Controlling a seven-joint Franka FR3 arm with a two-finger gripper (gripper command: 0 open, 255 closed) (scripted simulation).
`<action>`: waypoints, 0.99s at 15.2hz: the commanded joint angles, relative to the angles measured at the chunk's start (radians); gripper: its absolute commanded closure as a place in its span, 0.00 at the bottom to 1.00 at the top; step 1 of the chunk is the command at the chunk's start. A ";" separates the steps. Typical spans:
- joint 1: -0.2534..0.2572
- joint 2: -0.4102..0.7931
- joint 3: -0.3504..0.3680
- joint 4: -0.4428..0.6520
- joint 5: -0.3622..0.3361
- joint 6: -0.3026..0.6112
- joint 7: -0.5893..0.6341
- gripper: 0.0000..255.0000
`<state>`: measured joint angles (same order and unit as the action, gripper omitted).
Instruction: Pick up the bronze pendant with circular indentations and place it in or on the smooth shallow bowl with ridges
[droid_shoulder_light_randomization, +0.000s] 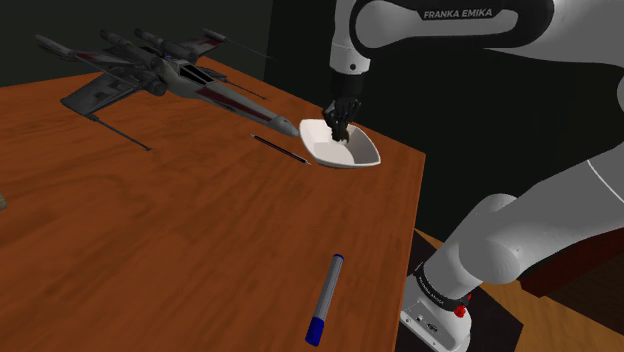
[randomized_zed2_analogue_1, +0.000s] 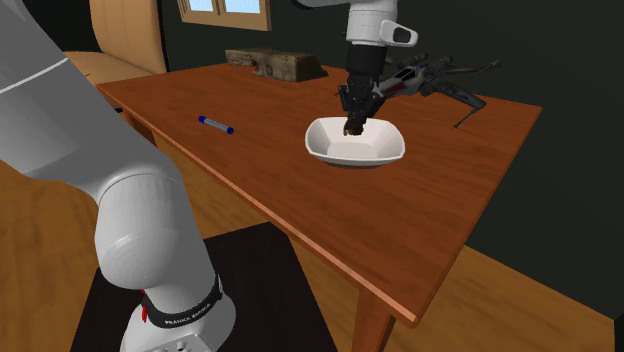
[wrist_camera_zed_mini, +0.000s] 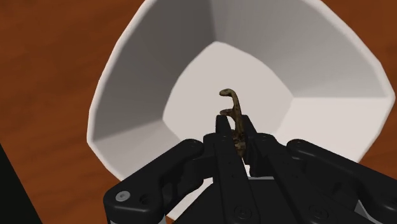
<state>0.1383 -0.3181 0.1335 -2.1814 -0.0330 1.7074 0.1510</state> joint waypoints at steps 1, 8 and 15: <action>0.000 0.000 0.000 -0.002 0.000 0.003 0.000 1.00; 0.000 0.000 0.000 -0.002 0.000 0.003 0.000 0.00; 0.001 0.021 0.004 0.143 0.000 -0.122 0.002 0.00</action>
<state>0.1399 -0.3025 0.1380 -2.0730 -0.0322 1.6158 0.1542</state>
